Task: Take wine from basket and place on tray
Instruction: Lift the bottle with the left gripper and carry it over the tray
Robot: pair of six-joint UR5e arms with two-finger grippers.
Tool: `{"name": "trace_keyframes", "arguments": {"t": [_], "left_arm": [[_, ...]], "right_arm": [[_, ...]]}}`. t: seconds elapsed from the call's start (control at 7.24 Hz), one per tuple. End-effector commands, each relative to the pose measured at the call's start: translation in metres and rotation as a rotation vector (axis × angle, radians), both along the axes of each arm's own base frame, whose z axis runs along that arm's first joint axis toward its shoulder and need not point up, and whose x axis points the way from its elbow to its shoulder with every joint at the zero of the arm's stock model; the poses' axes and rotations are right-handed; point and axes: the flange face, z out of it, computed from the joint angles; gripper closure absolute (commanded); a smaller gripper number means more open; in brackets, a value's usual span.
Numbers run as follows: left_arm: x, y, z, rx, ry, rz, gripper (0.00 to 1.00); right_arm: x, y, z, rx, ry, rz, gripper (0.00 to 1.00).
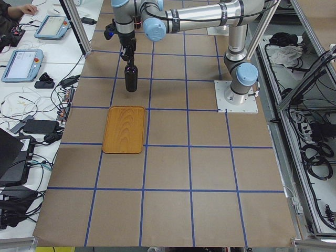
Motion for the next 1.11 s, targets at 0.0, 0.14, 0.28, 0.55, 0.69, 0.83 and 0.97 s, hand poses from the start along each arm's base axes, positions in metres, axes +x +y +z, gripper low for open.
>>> {"name": "trace_keyframes", "arguments": {"t": [0.0, 0.14, 0.28, 0.55, 0.69, 0.83, 0.97], "left_arm": [[0.092, -0.022, -0.021, -0.012, -0.022, -0.017, 1.00], [0.119, -0.027, -0.031, -0.017, -0.020, 0.001, 1.00], [0.142, -0.029, -0.044, -0.002, -0.010, -0.014, 1.00], [0.165, -0.031, -0.063, 0.005, -0.003, 0.004, 1.00], [0.168, -0.032, -0.066, 0.009, -0.003, 0.007, 1.00], [0.173, -0.032, -0.069, 0.012, 0.001, 0.013, 1.00], [0.175, -0.031, -0.071, 0.016, 0.001, 0.017, 1.00]], "right_arm": [[0.000, 0.000, 0.000, 0.000, -0.002, 0.000, 0.00], [0.000, 0.000, 0.000, 0.000, -0.002, 0.000, 0.00], [0.000, 0.000, 0.000, 0.000, -0.002, 0.000, 0.00], [0.000, 0.000, 0.000, 0.000, -0.002, 0.000, 0.00], [0.000, 0.000, 0.000, 0.000, -0.002, 0.000, 0.00], [0.000, 0.000, 0.000, 0.000, -0.002, 0.000, 0.00], [0.000, 0.000, 0.000, 0.000, -0.002, 0.000, 0.00]]}}
